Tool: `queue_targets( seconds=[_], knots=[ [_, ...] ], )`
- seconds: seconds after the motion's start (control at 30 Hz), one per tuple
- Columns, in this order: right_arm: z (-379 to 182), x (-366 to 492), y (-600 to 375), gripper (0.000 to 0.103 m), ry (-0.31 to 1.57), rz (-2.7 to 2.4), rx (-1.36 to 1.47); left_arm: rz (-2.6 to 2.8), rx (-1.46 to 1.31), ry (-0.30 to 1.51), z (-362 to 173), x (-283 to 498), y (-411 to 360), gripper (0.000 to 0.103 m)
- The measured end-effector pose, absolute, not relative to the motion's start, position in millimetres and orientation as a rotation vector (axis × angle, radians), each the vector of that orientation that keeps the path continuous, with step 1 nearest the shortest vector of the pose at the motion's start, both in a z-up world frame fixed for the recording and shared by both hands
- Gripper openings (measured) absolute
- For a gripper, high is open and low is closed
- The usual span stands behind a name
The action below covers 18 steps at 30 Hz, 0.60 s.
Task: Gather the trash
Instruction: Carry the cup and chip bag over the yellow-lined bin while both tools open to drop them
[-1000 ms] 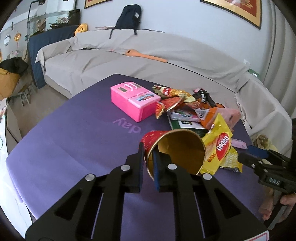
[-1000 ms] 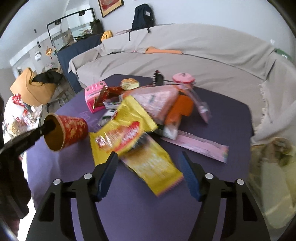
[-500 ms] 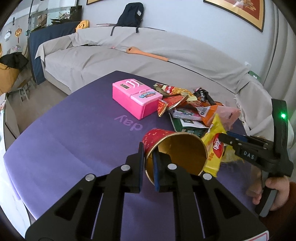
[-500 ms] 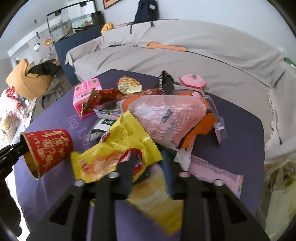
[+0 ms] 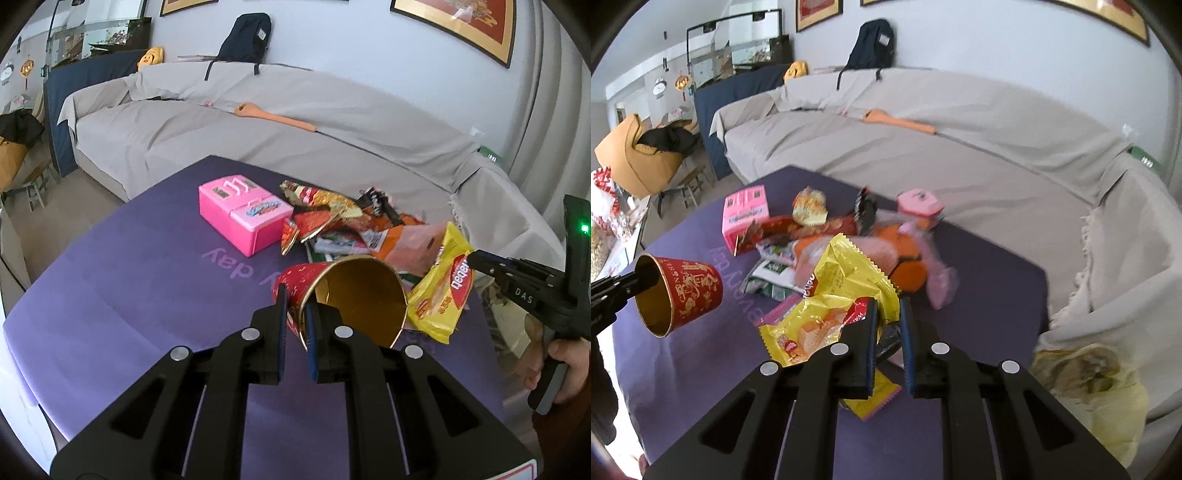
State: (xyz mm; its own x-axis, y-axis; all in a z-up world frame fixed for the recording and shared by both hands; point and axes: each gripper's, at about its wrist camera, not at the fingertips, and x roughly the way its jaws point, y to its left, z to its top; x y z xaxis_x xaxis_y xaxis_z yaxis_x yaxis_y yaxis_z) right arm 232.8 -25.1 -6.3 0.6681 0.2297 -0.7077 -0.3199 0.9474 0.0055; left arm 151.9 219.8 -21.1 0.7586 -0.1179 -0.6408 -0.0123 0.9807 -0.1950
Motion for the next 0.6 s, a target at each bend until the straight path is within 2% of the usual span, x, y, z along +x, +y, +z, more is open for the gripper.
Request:
queue_targets(
  seconds=[0.27, 0.6],
  knots=[
    [34.9, 206.7, -50.2, 0.013, 0.669, 0.311, -0.112, -0.062, -0.177, 0.658, 12.3, 147.9, 210.5, 0.008],
    [63.5, 182.4, -121.7, 0.013, 0.580, 0.223, -0.064, -0.163, -0.077, 0.612, 49.6, 154.0, 140.6, 0.008]
  ],
)
